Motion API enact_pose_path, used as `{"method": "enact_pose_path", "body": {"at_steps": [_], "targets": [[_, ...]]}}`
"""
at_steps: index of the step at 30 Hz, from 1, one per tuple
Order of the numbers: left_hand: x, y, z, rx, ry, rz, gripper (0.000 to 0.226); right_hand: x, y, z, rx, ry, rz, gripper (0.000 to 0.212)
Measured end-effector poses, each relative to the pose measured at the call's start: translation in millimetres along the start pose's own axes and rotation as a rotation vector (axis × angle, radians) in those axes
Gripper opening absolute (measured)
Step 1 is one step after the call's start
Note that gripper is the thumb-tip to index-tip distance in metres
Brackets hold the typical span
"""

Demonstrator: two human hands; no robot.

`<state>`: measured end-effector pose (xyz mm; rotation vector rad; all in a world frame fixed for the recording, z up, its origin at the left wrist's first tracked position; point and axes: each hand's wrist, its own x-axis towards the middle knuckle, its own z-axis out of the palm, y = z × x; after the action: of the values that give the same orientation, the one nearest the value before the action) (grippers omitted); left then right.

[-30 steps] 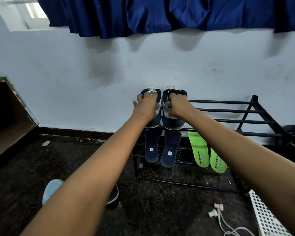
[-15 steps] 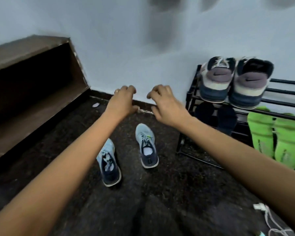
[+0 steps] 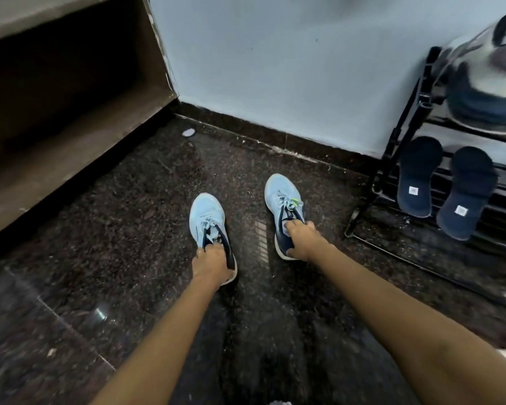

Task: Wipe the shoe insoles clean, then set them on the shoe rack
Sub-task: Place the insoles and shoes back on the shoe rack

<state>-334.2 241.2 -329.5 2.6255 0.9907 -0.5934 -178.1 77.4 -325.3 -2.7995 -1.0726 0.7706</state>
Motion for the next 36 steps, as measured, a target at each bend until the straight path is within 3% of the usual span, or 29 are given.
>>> {"method": "enact_pose_path", "body": {"at_steps": [4, 8, 16, 24, 36], "targets": [[13, -10, 29, 0.09, 0.021, -0.004, 0.059, 17, 6, 23, -0.001, -0.082, 0.057, 0.063], [17, -5, 44, 0.183, 0.124, -0.028, 0.033, 26, 1, 43, -0.025, 0.004, 0.087, 0.04], [3, 13, 36, 0.203, 0.077, 0.009, 0.049, 12, -8, 37, 0.046, 0.135, 0.074, 0.028], [-15, 59, -38, 0.154, 0.177, 0.081, 0.041, -38, -10, -29, 0.093, 0.251, 0.06, 0.023], [-114, 157, -198, 0.27, 0.591, 0.327, 0.032, -158, 2, -195, 0.04, 0.581, 0.028, 0.028]]}}
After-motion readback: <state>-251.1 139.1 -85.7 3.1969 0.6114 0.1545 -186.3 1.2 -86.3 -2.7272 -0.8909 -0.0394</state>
